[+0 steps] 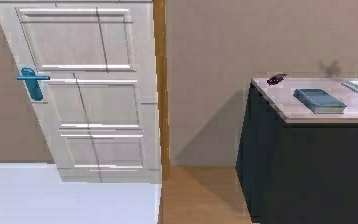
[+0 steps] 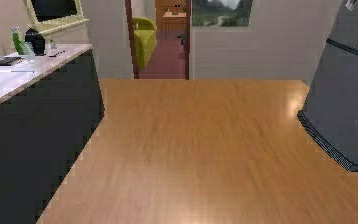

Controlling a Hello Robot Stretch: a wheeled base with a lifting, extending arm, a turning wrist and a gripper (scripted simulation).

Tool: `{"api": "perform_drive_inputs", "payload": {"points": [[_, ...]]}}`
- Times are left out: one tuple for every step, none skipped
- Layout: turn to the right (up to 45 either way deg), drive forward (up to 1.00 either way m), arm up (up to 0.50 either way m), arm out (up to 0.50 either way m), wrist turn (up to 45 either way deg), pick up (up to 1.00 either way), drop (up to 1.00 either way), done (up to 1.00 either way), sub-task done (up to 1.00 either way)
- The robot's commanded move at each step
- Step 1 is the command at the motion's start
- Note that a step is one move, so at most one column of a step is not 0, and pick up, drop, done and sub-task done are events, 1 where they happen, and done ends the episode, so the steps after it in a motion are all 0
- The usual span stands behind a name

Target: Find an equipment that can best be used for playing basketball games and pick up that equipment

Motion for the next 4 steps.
{"api": "perform_drive_inputs", "payload": {"points": [[0.0, 0.05, 0.0, 0.0, 0.0, 0.0, 0.0, 0.0, 0.0], [-45.0, 0.0, 0.0, 0.0, 0.0, 0.0, 0.0, 0.0, 0.0], [-39.0, 0.0, 0.0, 0.0, 0.0, 0.0, 0.0, 0.0, 0.0], [0.0, 1.0, 0.0, 0.0, 0.0, 0.0, 0.0, 0.0, 0.0]]}}
